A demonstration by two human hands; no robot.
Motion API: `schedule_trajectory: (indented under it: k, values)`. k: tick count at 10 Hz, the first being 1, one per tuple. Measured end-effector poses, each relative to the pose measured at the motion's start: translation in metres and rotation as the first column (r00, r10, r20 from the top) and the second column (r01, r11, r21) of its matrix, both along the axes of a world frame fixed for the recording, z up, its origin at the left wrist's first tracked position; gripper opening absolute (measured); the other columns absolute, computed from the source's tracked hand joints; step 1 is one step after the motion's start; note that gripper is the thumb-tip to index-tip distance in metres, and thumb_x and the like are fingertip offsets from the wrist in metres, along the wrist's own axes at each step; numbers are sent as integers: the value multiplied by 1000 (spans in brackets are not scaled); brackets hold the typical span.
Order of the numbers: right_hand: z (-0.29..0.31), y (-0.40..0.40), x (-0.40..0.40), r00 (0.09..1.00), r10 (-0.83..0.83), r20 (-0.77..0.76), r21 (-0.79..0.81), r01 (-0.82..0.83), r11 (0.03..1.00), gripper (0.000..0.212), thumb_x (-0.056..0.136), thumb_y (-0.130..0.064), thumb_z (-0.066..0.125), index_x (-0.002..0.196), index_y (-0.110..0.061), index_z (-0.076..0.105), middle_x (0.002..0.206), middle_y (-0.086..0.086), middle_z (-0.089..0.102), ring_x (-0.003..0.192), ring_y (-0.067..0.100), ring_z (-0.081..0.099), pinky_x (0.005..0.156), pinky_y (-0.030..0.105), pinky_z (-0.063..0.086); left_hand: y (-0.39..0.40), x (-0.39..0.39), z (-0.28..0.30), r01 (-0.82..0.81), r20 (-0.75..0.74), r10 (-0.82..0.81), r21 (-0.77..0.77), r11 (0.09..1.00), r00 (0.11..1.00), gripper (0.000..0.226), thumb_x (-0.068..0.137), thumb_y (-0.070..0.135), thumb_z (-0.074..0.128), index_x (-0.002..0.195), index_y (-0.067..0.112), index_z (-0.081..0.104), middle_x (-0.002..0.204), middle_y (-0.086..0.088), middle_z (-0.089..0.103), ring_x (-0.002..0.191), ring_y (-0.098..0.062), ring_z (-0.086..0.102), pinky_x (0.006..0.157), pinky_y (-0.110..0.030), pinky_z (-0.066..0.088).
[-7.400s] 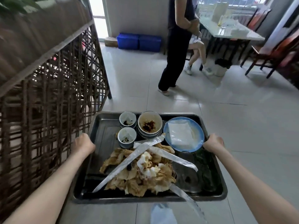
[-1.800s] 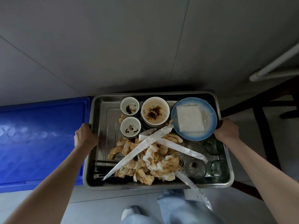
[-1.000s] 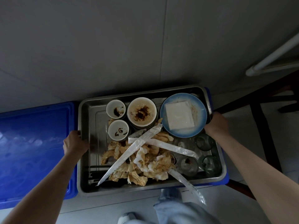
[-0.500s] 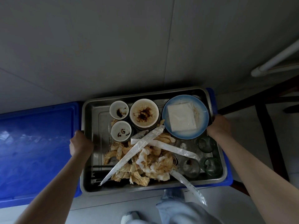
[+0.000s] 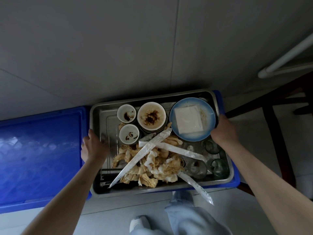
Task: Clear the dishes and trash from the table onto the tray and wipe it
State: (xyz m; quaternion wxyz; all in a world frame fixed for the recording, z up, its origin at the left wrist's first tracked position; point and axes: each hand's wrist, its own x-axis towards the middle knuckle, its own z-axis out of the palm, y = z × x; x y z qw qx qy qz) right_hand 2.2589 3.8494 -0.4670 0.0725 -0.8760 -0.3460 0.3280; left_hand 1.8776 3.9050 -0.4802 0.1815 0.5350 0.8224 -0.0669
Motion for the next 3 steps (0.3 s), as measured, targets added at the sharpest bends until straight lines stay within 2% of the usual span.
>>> schedule_trajectory:
  k: [1, 3]
  values:
    - [18, 1, -7, 998, 55, -7, 79, -55, 995, 52, 86, -13, 60, 134, -12, 37, 121, 16, 56, 108, 33, 56, 77, 34, 46, 3, 5, 19, 43, -69, -44, -17, 999, 997, 69, 88, 44, 57, 140, 13, 25, 128, -22, 47, 111, -41, 49, 94, -52, 40]
    - [72, -3, -30, 991, 126, -35, 236, -114, 965, 70, 83, -26, 67, 141, -13, 31, 132, 12, 51, 119, 28, 50, 89, 33, 44, 8, 23, 88, 165, -17, -164, 44, 985, 986, 80, 81, 32, 67, 144, 15, 22, 130, -19, 47, 115, -39, 47, 96, -51, 37]
